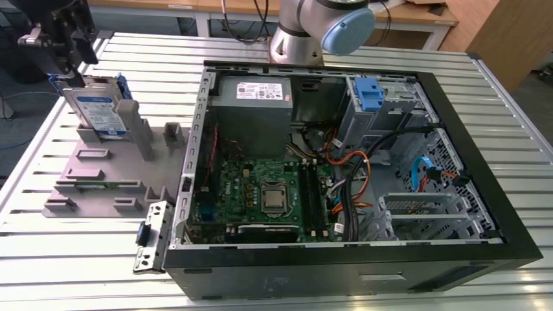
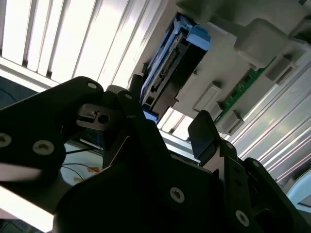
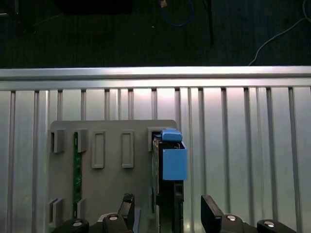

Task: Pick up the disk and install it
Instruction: 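Pick up the disk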

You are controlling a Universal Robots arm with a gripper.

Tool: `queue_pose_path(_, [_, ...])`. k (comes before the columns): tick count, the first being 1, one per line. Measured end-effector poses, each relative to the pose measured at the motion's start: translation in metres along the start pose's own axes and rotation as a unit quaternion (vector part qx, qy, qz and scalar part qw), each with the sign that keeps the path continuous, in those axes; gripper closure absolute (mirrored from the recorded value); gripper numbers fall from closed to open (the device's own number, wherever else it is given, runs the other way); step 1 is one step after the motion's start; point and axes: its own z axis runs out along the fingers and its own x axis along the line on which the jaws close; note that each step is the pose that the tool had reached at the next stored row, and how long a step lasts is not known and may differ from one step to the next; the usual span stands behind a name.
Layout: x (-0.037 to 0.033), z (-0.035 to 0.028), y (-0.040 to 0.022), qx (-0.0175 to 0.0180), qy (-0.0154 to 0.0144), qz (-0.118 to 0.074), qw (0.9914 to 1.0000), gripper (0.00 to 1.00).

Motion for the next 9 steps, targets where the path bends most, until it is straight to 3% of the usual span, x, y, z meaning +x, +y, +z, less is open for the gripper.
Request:
queue_pose_path(4, [0.0001,0.0038,-0.0002,-0.0007,0.0015,-0.033,0.99944,0.35])
queue_pose_path(9, [0.0003,0.0118,-0.0006,-0.0016,0.0032,-0.07,0.99751,0.35])
